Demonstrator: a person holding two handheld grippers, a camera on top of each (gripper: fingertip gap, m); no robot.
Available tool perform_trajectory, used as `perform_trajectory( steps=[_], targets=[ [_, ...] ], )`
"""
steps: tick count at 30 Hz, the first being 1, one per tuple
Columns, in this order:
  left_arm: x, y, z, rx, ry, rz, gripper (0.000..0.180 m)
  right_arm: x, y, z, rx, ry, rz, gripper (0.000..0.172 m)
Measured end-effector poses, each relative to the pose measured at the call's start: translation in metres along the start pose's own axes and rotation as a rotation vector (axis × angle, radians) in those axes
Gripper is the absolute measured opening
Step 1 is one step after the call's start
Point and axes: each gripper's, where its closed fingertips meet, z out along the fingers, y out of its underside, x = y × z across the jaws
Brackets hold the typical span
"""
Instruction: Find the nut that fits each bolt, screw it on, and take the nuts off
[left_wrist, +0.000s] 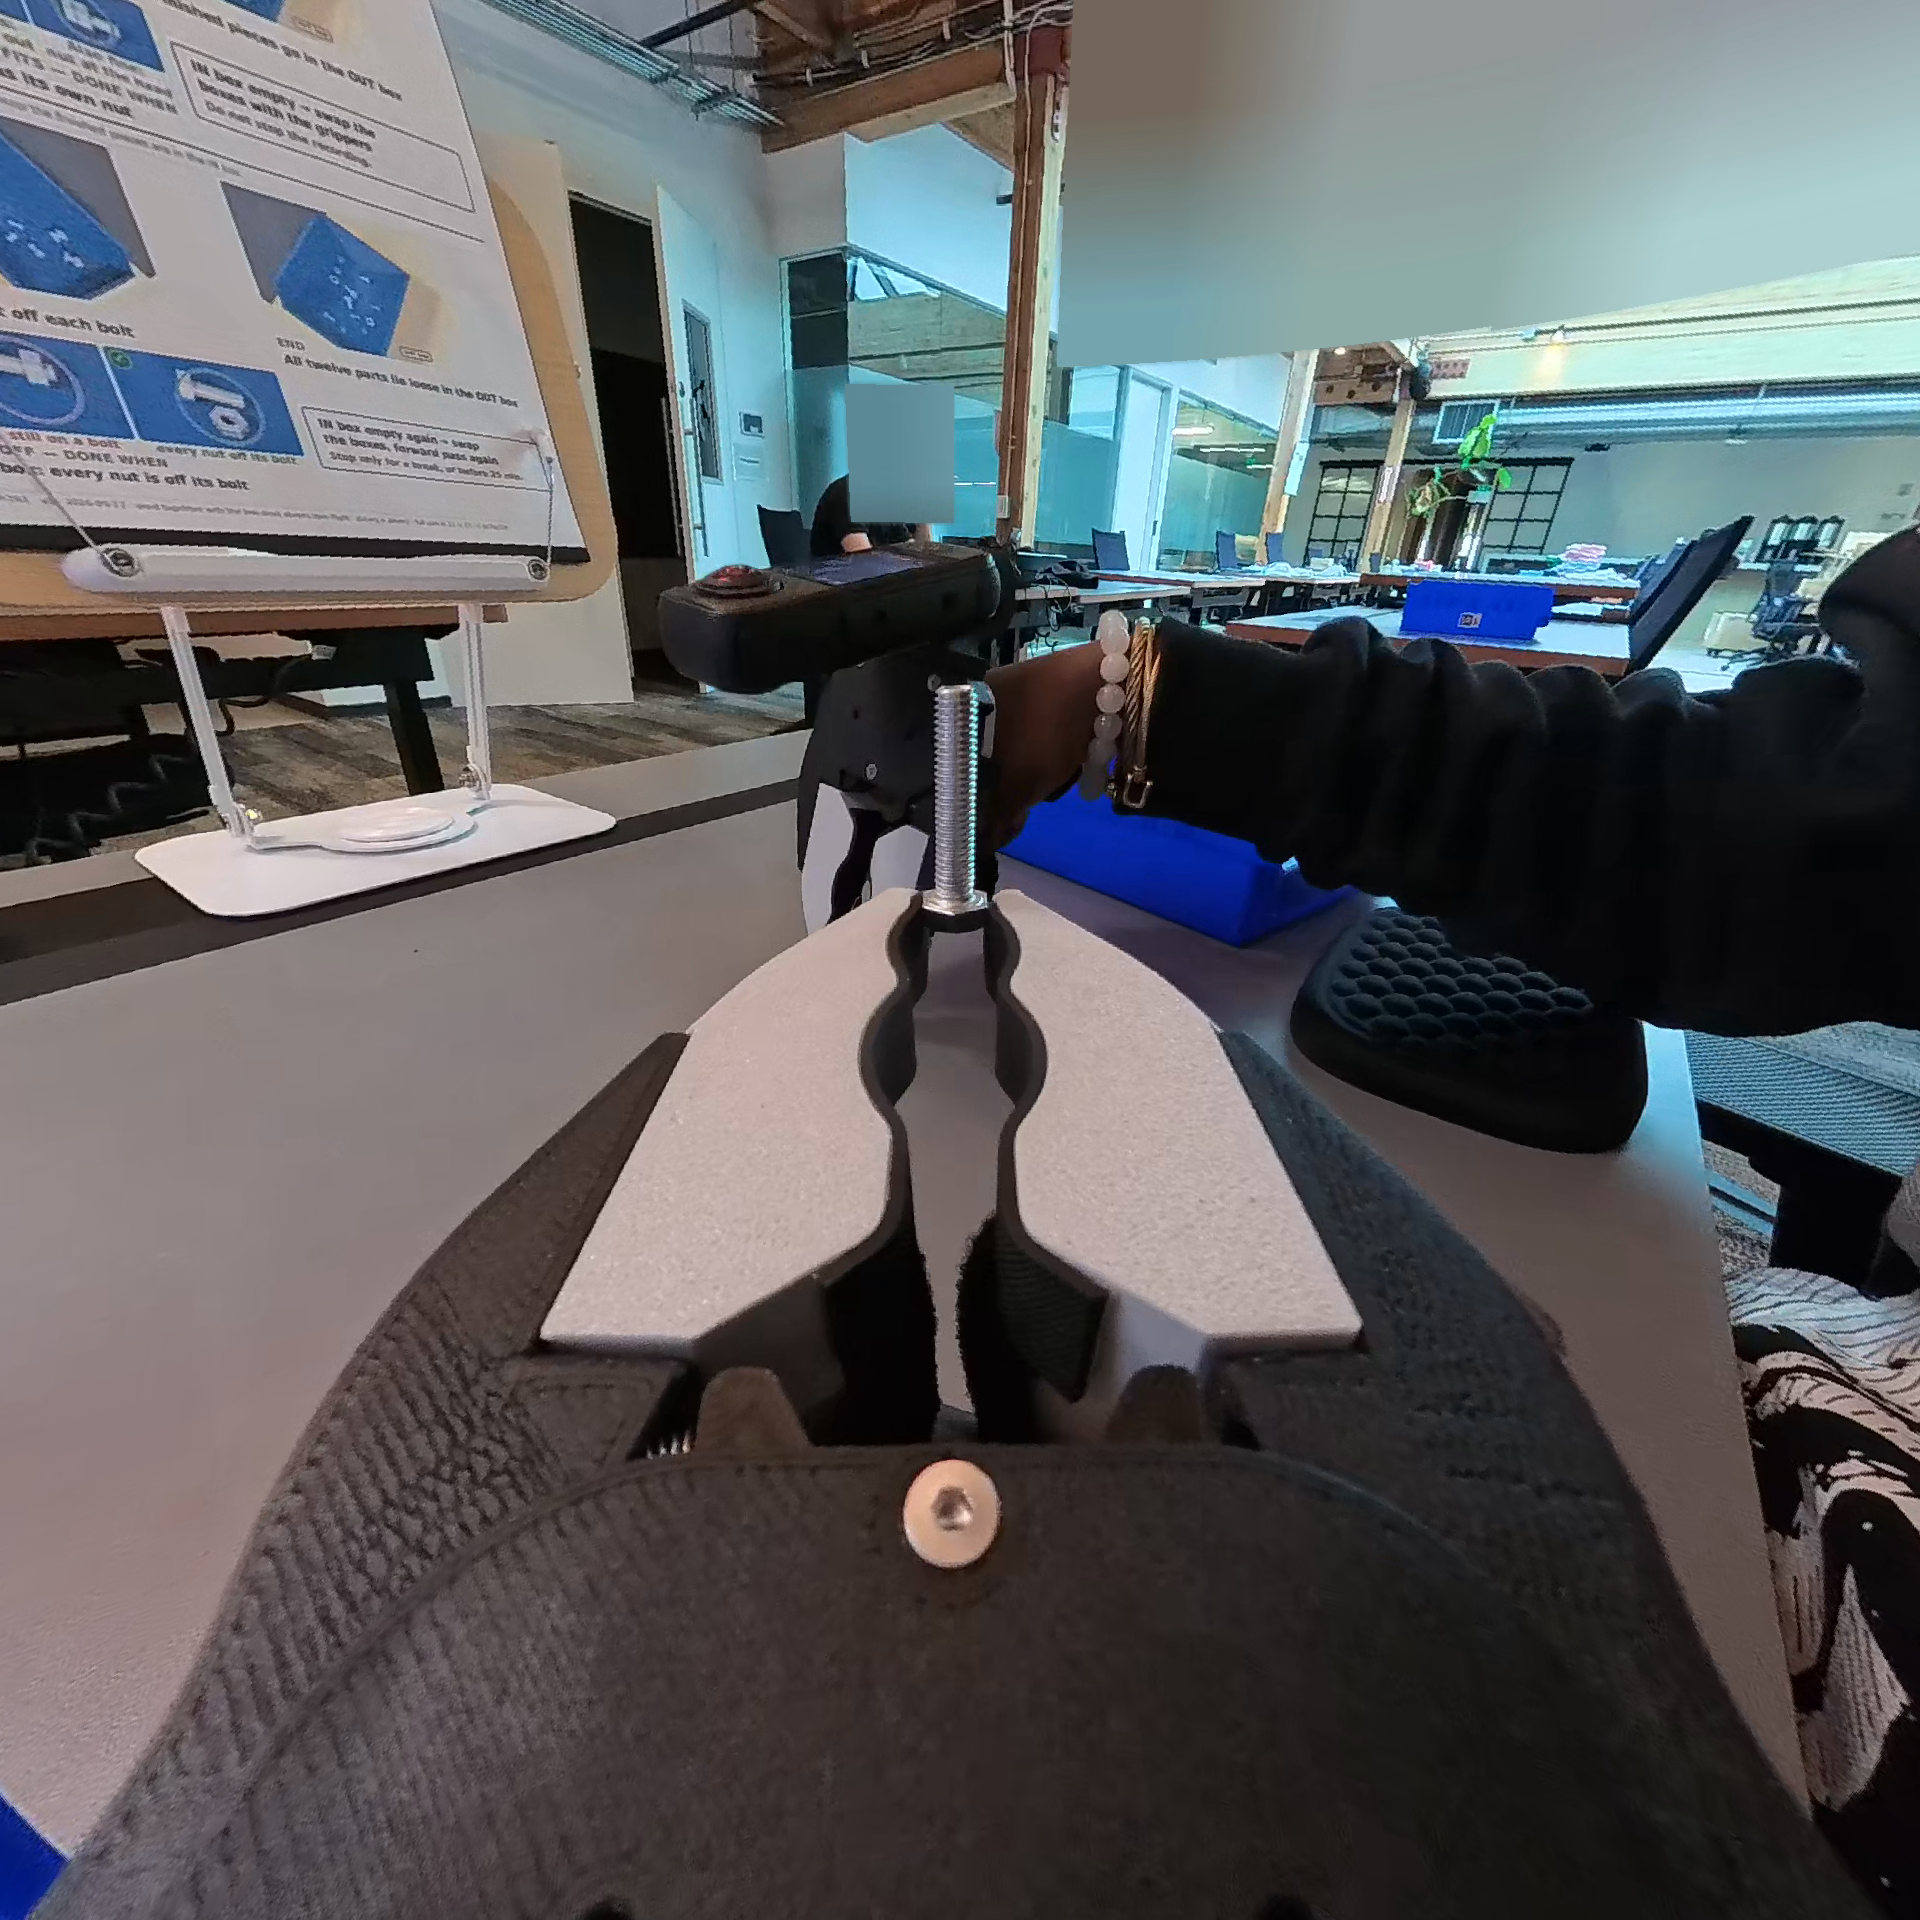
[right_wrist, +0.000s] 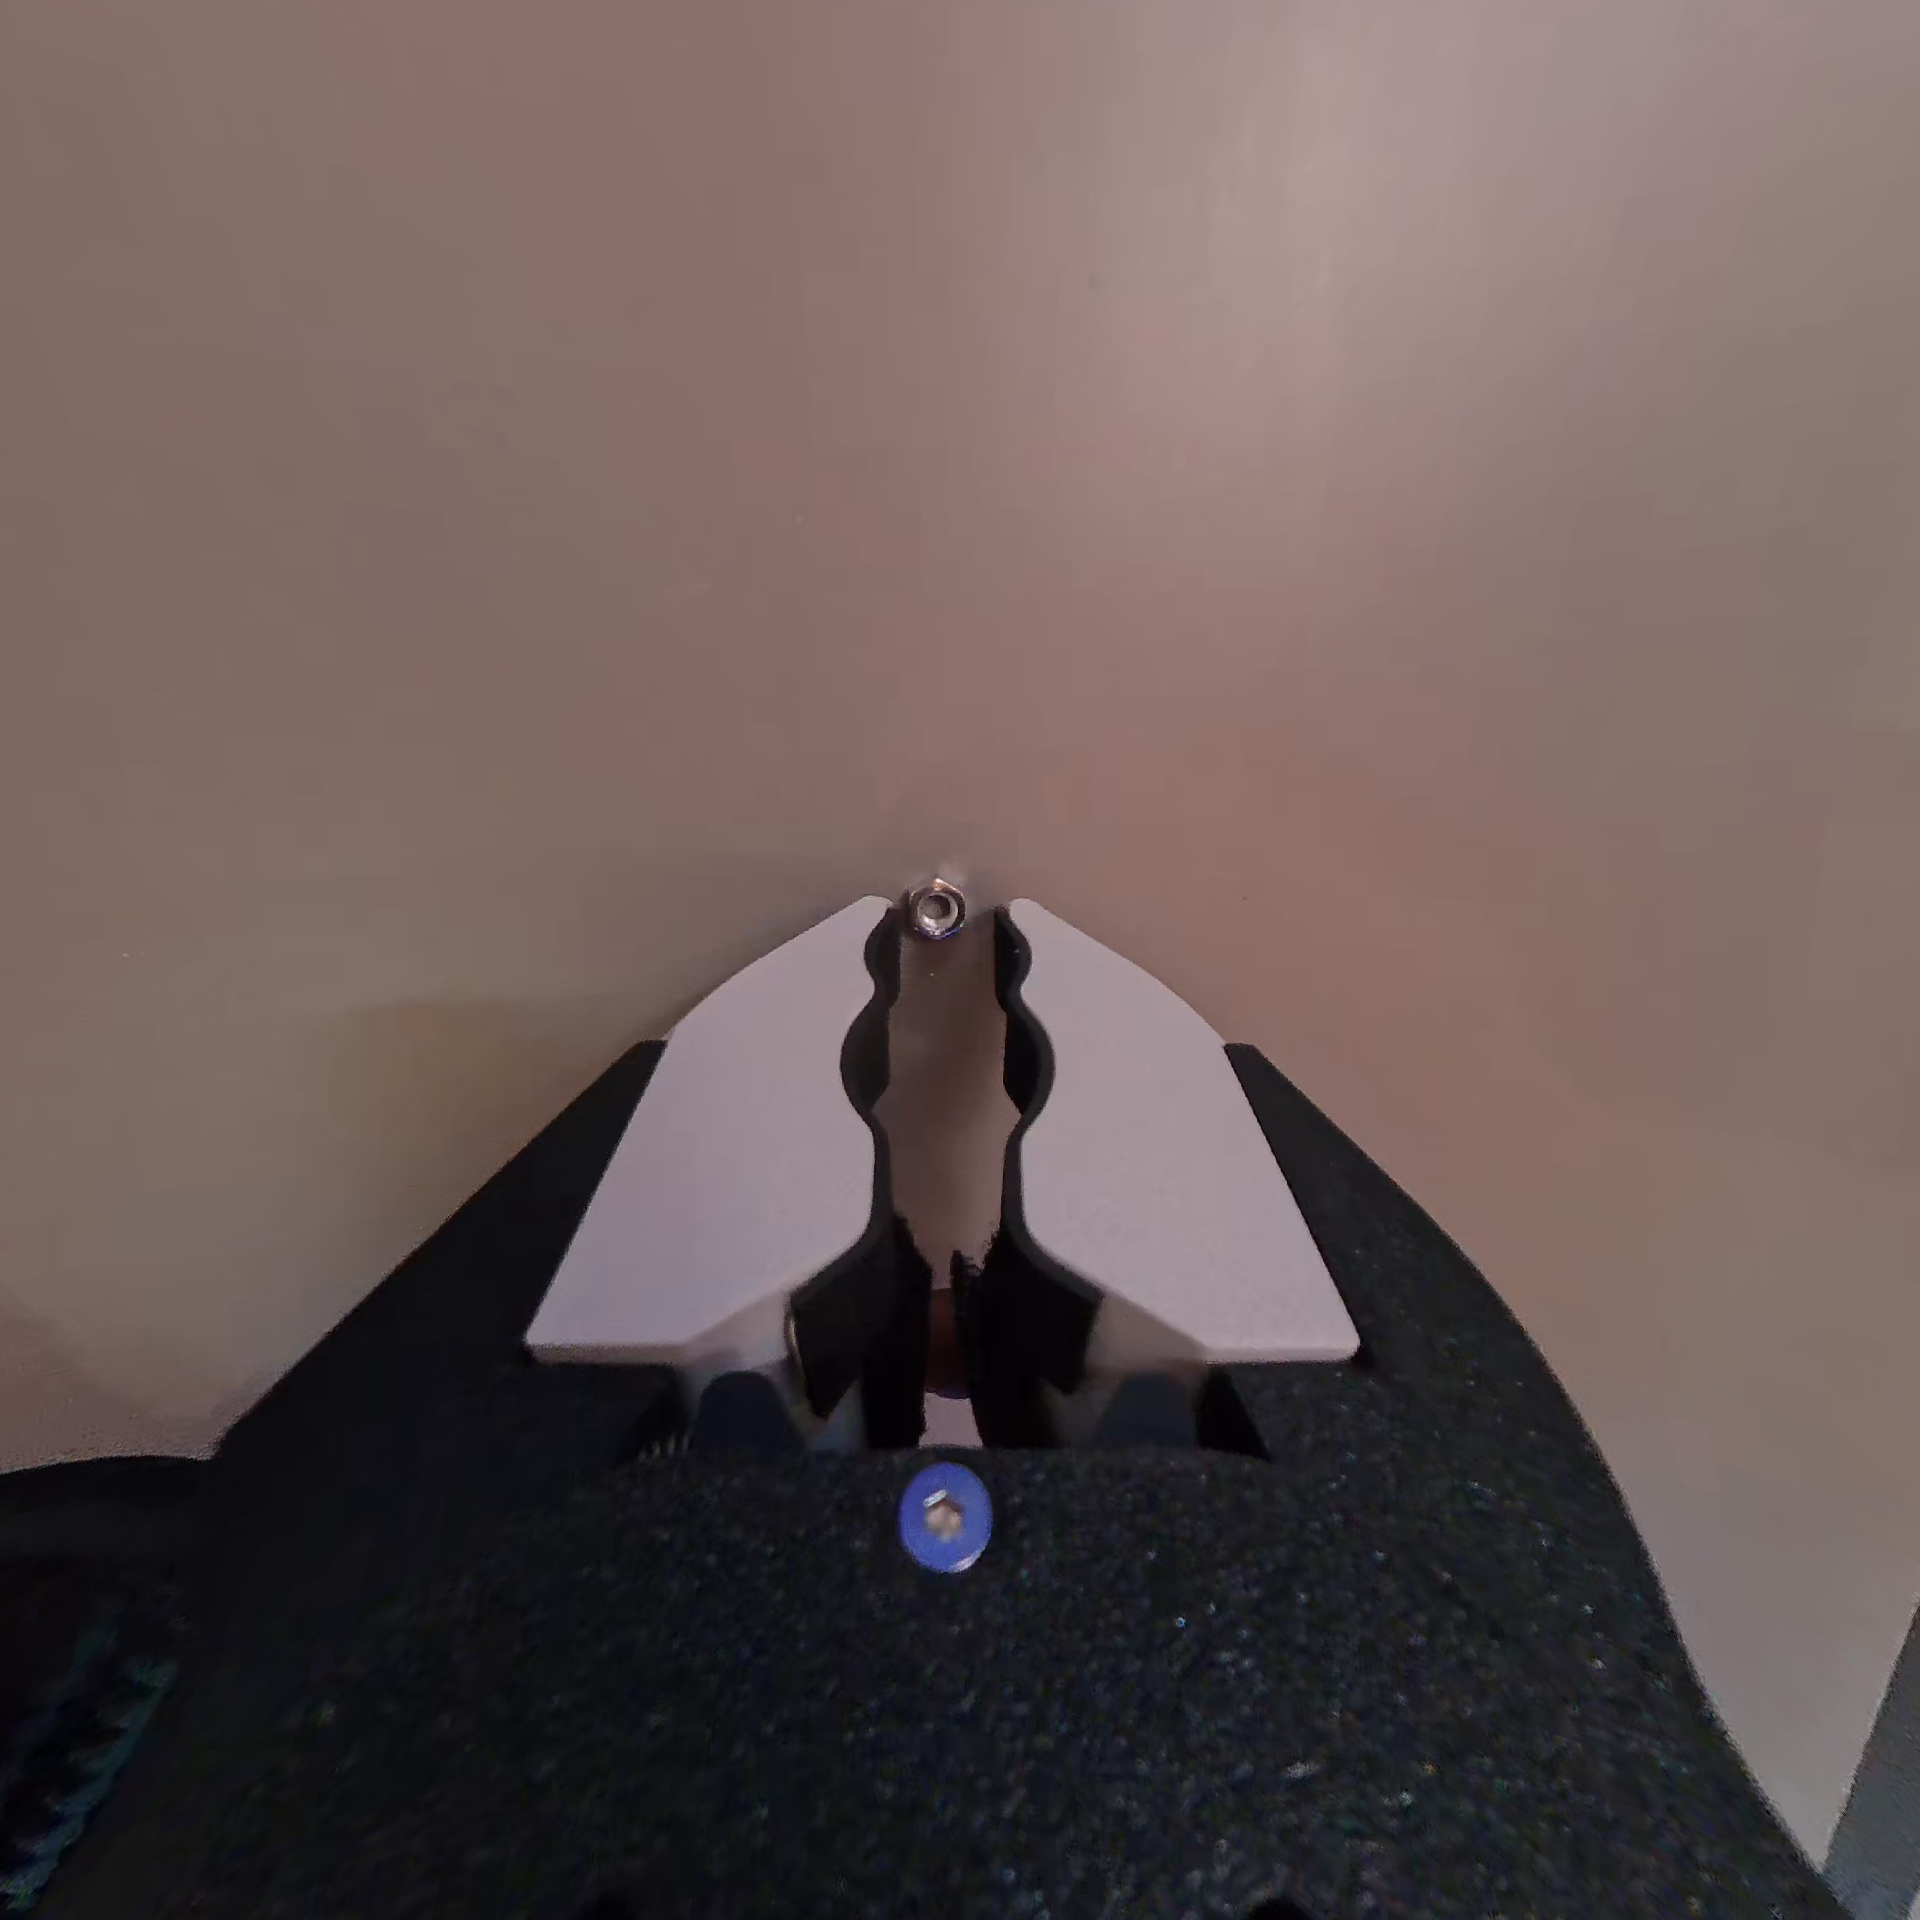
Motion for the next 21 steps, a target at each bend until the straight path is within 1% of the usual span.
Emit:
perform_trajectory(
  steps=[5,10,12,14,15,17,19,21],
  targets=[
    [0.0,0.001,0.0,-0.004,0.002,-0.001,0.01,-0.002,-0.001,0.001,0.008,-0.016,0.009,0.01],
    [0.002,0.002,0.001,-0.015,0.008,0.005,0.01,-0.004,-0.001,-0.001,0.013,-0.021,0.006,0.01],
    [0.004,0.003,0.003,-0.026,0.018,0.013,0.01,-0.009,-0.001,-0.009,0.027,-0.018,0.009,0.01],
    [0.009,0.003,0.005,-0.04,0.044,0.026,0.01,-0.022,-0.004,-0.024,0.057,-0.021,-0.01,0.01],
    [0.015,0.002,0.006,-0.042,0.077,0.024,0.01,-0.032,-0.007,-0.035,0.091,-0.034,-0.032,0.01],
    [0.036,-0.004,0.009,-0.013,0.197,-0.013,0.01,-0.056,-0.015,-0.062,0.173,-0.068,-0.1,0.01],
    [0.06,-0.007,0.011,-0.001,0.355,-0.068,0.01,-0.085,-0.023,-0.095,0.256,-0.116,-0.21,0.01],
    [0.08,0.0,0.013,-0.043,0.48,-0.075,0.01,-0.114,-0.031,-0.13,0.335,-0.163,-0.347,0.01]
  ],
)
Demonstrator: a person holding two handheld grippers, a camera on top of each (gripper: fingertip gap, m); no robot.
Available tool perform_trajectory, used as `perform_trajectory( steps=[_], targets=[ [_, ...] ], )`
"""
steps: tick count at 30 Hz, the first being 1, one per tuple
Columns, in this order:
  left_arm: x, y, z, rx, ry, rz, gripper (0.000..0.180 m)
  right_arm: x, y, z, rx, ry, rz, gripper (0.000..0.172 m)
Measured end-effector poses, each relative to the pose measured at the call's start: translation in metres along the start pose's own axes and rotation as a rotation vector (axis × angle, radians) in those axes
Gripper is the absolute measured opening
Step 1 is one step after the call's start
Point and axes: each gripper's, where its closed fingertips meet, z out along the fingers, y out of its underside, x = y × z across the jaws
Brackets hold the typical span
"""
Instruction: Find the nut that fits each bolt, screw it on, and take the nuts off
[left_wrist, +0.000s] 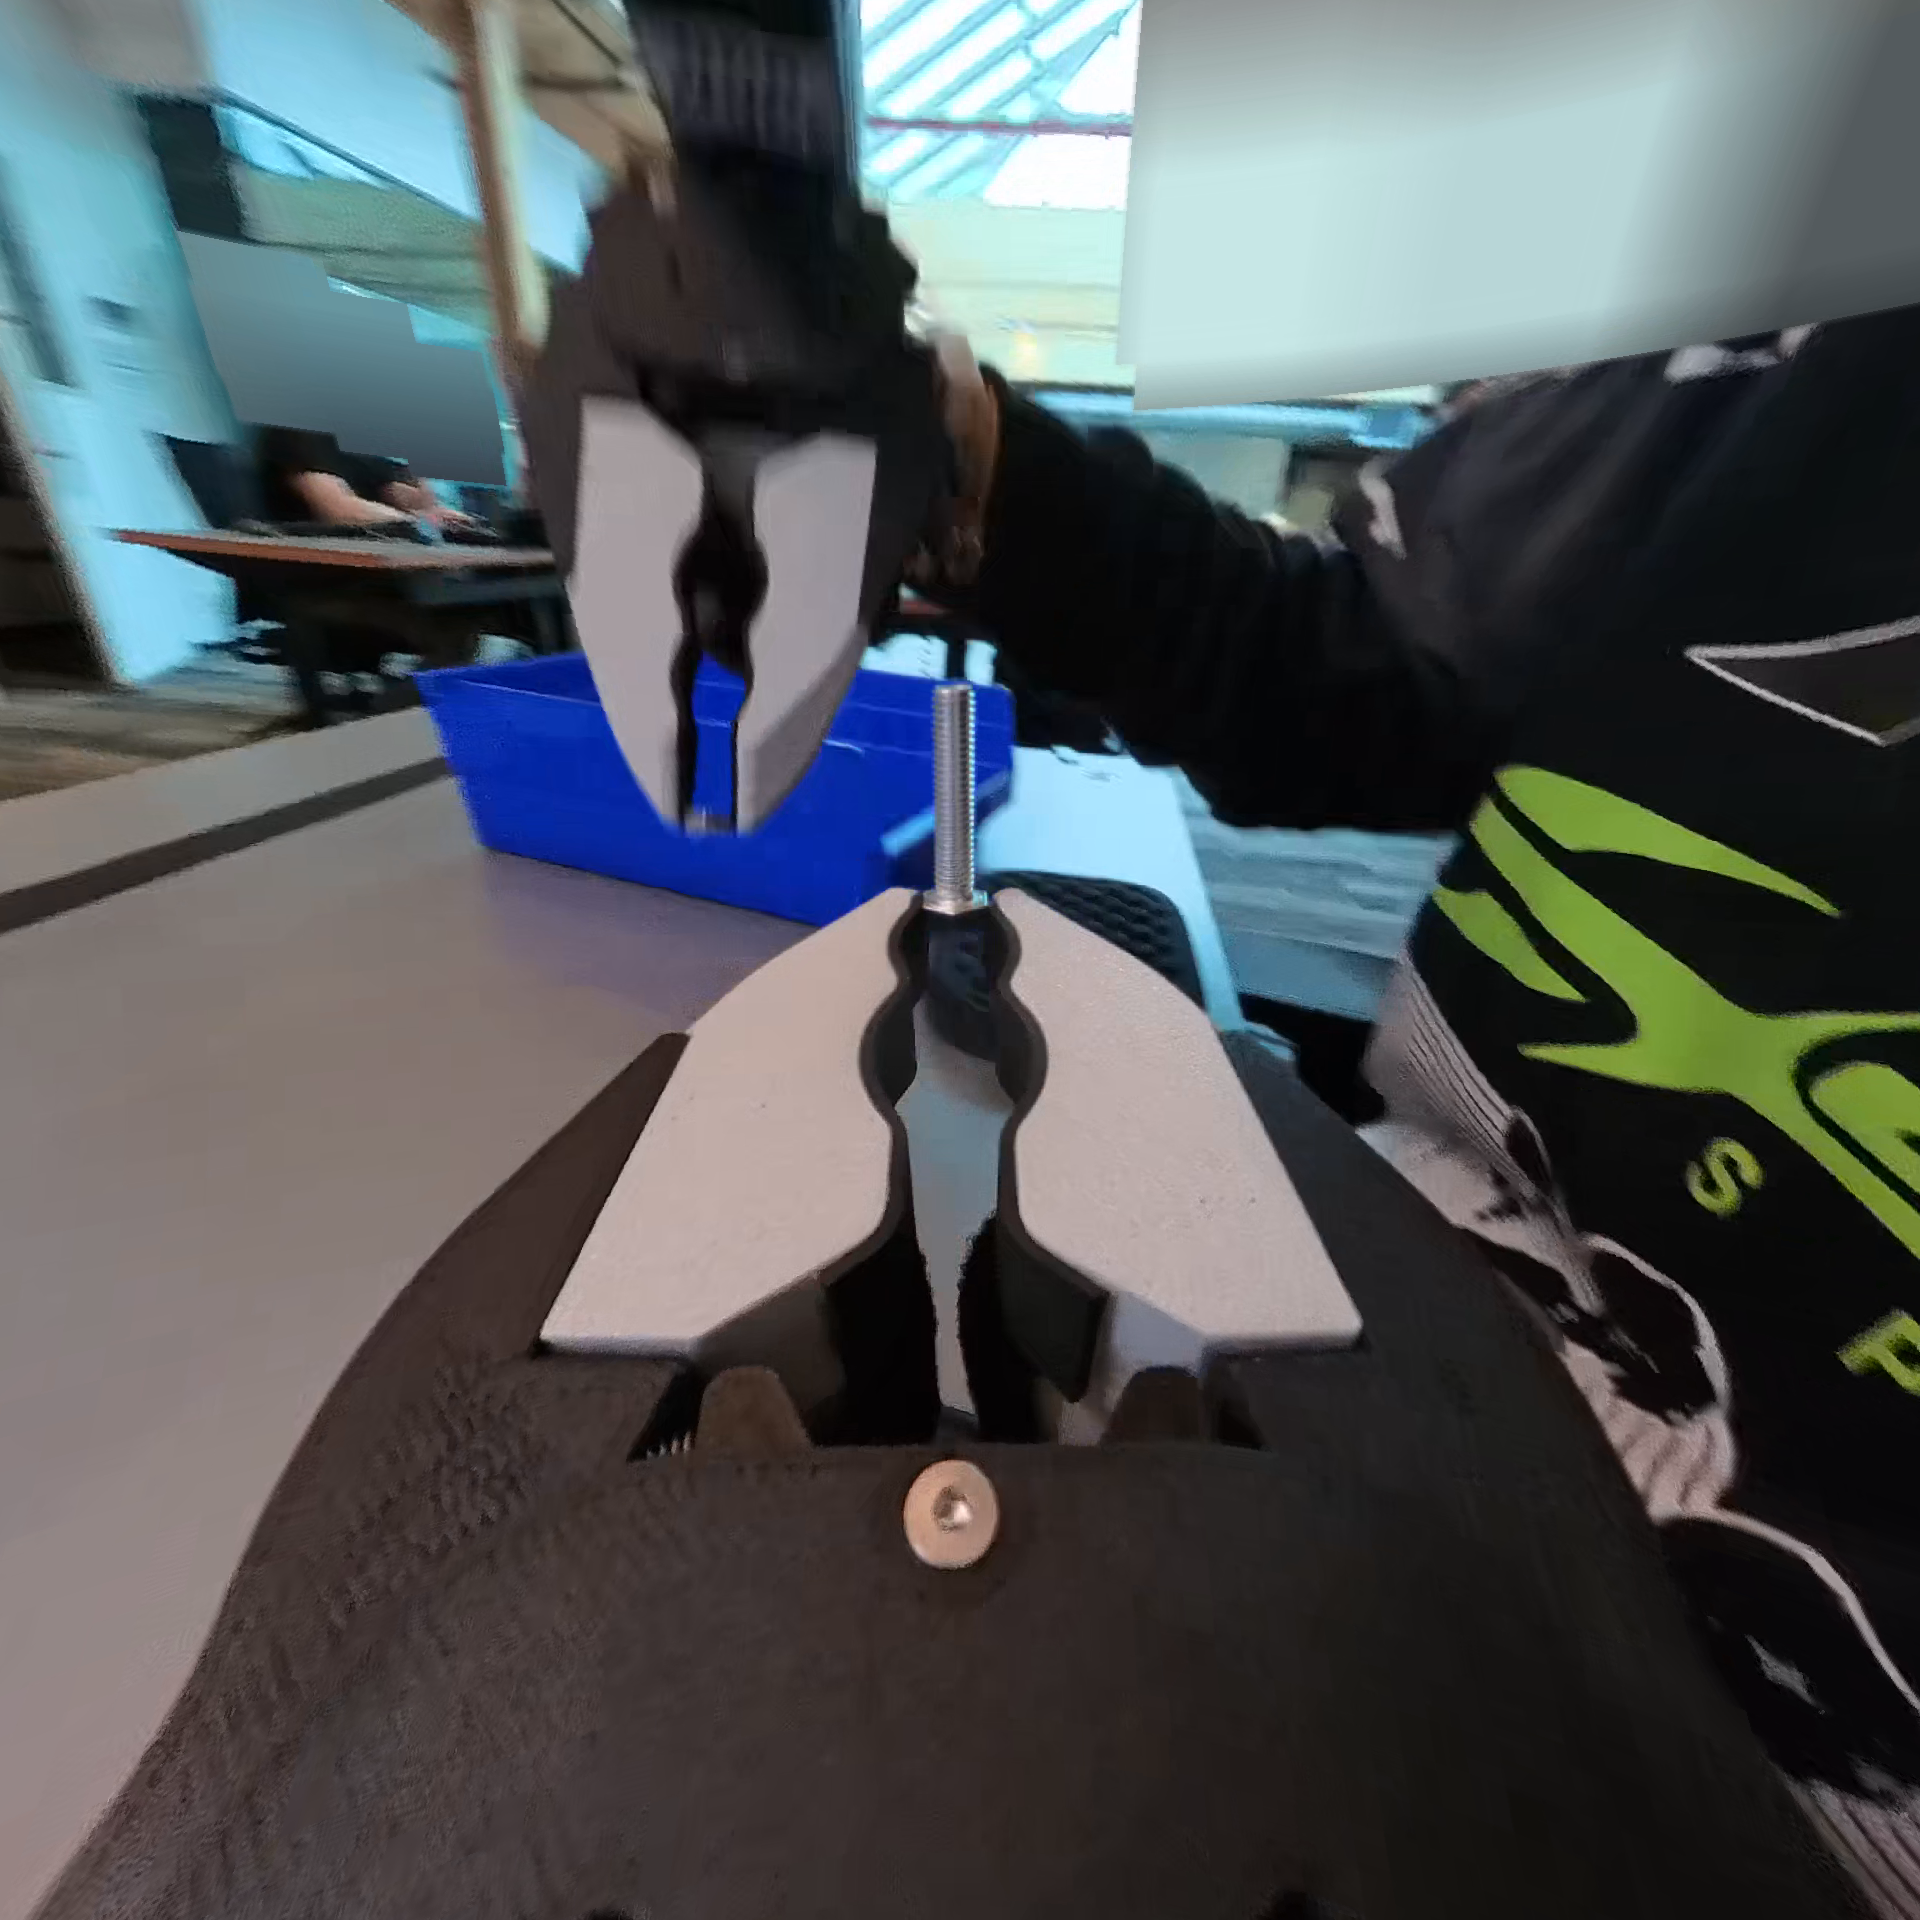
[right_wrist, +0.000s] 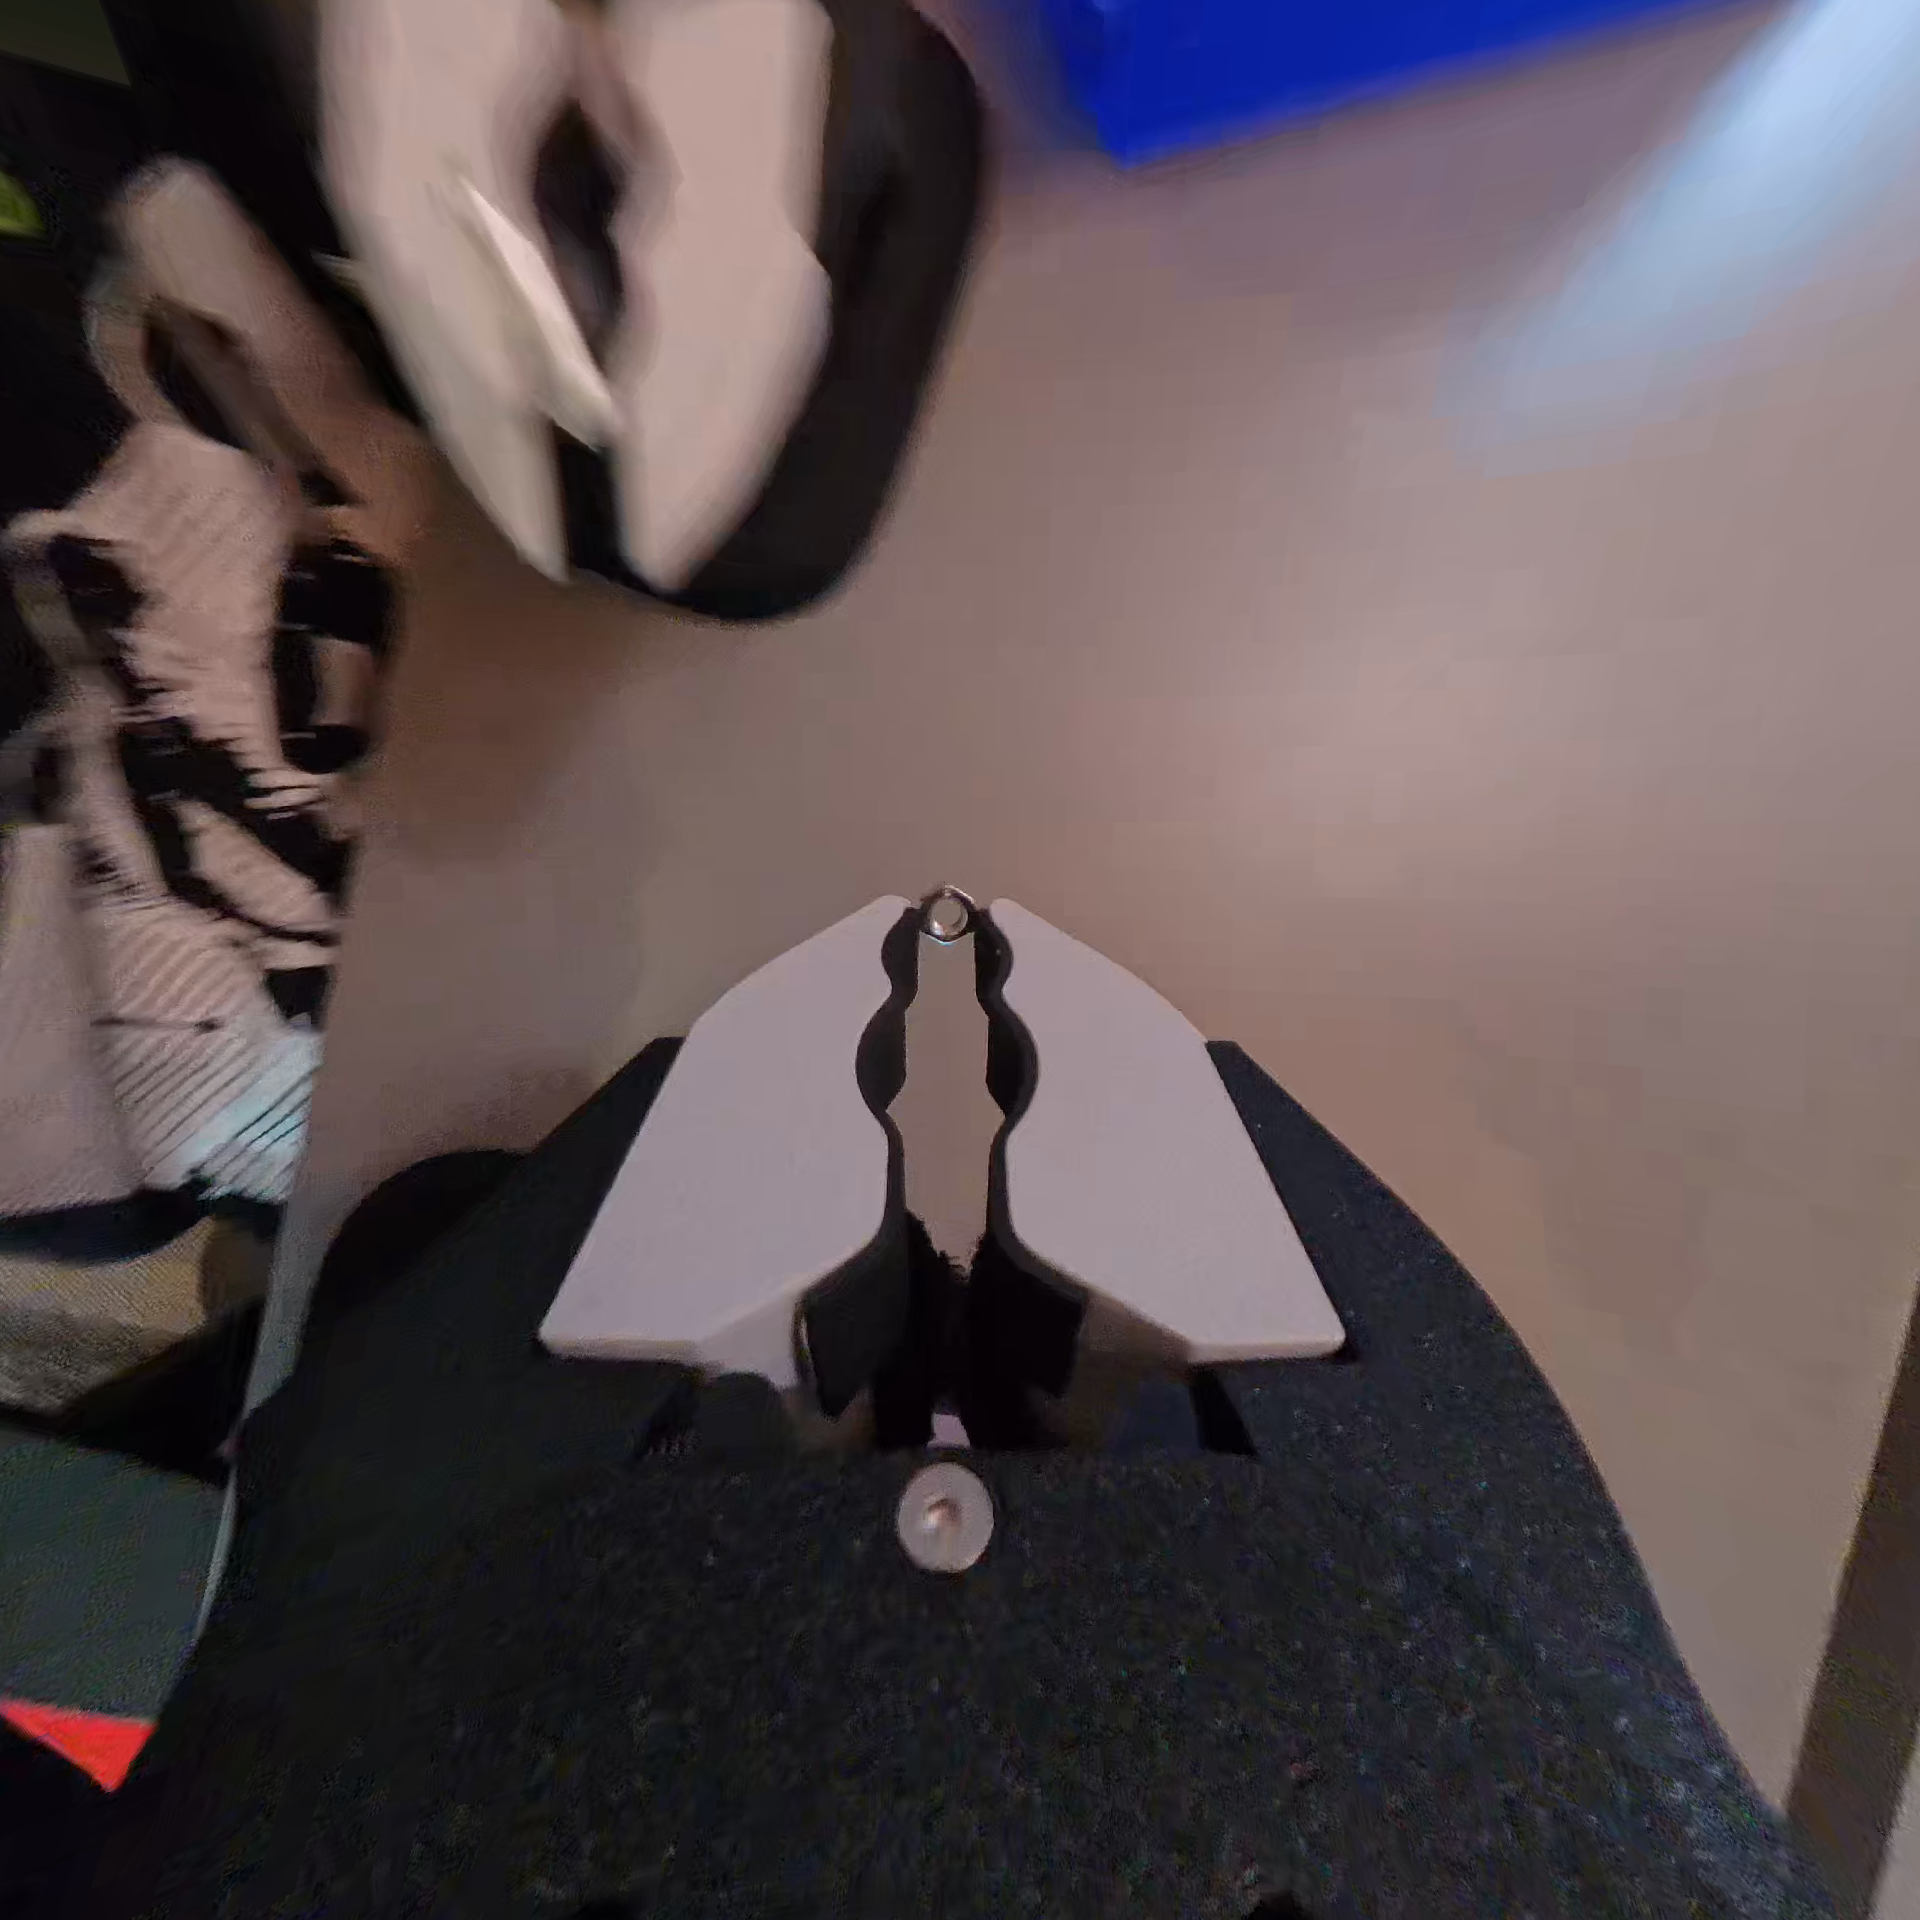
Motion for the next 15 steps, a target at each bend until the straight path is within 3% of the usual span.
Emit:
perform_trajectory(
  steps=[4,7,15],
  targets=[
    [0.022,0.014,0.011,-0.081,0.156,-0.01,0.01,-0.048,-0.051,-0.033,0.095,-0.097,-0.277,0.01],
    [0.03,0.02,0.014,-0.126,0.21,-0.011,0.01,-0.07,-0.069,-0.033,0.077,-0.164,-0.435,0.01],
    [0.039,0.027,0.015,-0.178,0.289,-0.051,0.01,-0.084,-0.06,-0.008,-0.068,-0.264,-0.605,0.01]
  ],
)
